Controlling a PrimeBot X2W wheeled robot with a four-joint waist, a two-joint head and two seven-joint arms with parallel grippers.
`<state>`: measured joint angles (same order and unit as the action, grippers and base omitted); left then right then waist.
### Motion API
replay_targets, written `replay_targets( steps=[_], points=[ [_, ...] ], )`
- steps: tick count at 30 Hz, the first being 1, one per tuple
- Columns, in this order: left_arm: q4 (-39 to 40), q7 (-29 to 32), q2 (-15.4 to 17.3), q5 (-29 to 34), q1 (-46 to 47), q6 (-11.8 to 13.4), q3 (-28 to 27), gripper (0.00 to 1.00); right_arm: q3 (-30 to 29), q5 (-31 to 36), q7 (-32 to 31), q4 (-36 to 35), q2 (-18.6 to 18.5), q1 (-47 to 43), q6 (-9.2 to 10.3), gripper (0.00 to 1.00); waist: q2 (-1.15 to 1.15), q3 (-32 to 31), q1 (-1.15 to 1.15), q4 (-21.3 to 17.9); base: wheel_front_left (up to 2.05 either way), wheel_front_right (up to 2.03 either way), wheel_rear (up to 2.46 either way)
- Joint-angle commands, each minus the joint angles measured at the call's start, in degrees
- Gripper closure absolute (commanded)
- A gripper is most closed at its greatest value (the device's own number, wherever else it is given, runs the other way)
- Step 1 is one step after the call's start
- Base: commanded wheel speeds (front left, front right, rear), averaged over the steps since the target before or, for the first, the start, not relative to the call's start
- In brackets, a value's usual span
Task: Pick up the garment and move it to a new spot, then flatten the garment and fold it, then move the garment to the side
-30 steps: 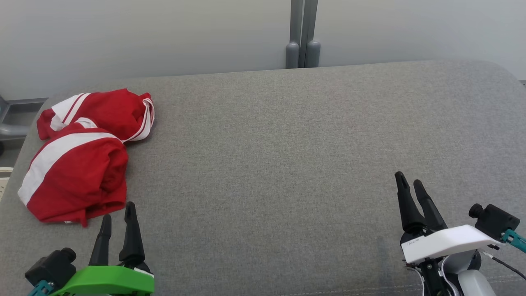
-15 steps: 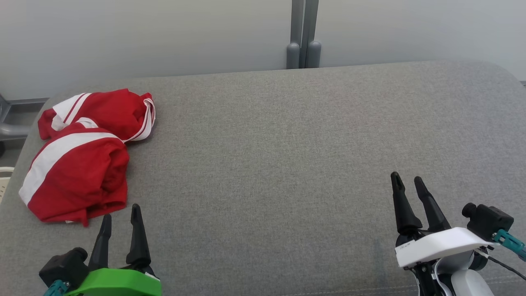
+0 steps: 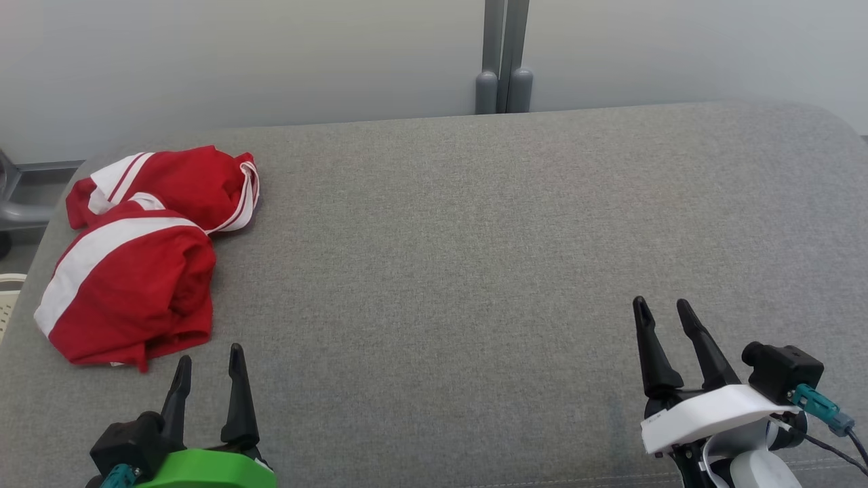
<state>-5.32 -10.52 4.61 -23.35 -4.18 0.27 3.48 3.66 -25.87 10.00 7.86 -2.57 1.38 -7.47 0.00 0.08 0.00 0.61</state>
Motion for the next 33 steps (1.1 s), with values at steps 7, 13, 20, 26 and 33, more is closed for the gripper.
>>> replay_targets(
  steps=[7,13,20,26,33],
  points=[
    [-0.95,-1.34,0.27,3.93,-0.58,-0.27,-0.21,0.0,0.16,4.97,1.42,0.15,-0.36,0.71,-0.03,0.0,0.0,-0.12,0.0,0.05,0.0,0.0,0.0],
    [-1.62,-2.07,0.13,6.46,-0.9,-0.58,-0.61,0.0,0.46,8.2,2.4,0.22,-0.38,0.64,-0.03,0.0,0.0,-0.34,0.0,0.07,0.0,0.0,0.0],
    [-2.01,-2.85,-0.27,8.93,-1.45,-0.26,-0.41,0.0,0.9,11.17,3.19,0.36,-0.41,0.26,-0.03,0.0,0.0,-0.68,0.0,0.14,0.0,0.0,0.0],
    [-2.85,-3.46,-0.34,10.83,-1.7,-0.58,-0.6,0.0,1.25,13.54,3.95,0.71,-0.42,0.01,-0.03,0.0,0.0,-1.01,0.0,0.17,0.0,0.0,0.0],
    [-3.6,-4.06,-0.5,12.61,-1.91,-0.73,-0.66,0.0,1.4,15.76,4.54,1.07,-0.43,-0.17,-0.03,0.0,0.0,-1.27,0.0,0.23,0.0,0.0,0.0]
  ],
)
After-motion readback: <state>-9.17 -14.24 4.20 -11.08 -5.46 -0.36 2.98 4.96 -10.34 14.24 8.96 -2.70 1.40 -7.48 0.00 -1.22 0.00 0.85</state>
